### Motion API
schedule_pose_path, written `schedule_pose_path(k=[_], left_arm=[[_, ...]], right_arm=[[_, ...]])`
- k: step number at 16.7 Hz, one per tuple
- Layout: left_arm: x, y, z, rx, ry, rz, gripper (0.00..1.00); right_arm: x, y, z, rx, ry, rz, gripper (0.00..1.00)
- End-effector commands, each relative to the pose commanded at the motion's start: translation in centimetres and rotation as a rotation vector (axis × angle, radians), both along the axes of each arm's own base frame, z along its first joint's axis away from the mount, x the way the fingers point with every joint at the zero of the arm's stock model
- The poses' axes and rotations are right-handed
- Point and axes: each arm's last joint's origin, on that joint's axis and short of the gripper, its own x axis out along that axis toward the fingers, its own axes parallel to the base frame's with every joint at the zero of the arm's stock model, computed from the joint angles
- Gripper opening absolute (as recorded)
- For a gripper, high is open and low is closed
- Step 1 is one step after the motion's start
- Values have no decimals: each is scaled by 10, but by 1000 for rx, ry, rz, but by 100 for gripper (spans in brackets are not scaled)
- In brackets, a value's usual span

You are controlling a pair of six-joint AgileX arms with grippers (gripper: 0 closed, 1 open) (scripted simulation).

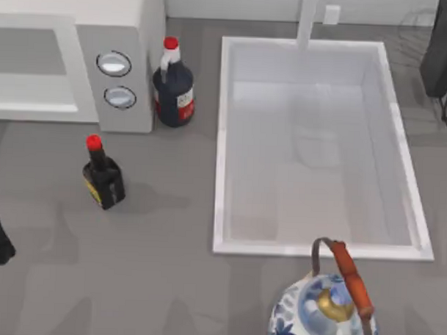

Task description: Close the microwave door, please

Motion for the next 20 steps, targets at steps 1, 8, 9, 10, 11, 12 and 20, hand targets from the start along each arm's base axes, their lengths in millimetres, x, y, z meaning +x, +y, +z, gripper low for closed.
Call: schedule_pose_path(k=[1, 8, 9, 10, 11, 12, 20], left_arm=[[0, 0, 0, 0, 0, 0, 100], [0, 0, 0, 0, 0, 0, 47], [0, 0, 0, 0, 0, 0, 40], [0, 0, 0, 0, 0, 0, 32], [0, 0, 0, 0, 0, 0, 25], [0, 0, 0, 0, 0, 0, 17], [0, 0, 0, 0, 0, 0, 0]], right_arm=[[0, 0, 0, 0, 0, 0, 100], [0, 0, 0, 0, 0, 0, 100], [0, 0, 0, 0, 0, 0, 100], [0, 0, 0, 0, 0, 0, 100], [0, 0, 0, 0, 0, 0, 100], [0, 0, 0, 0, 0, 0, 100], [0, 0, 0, 0, 0, 0, 100]])
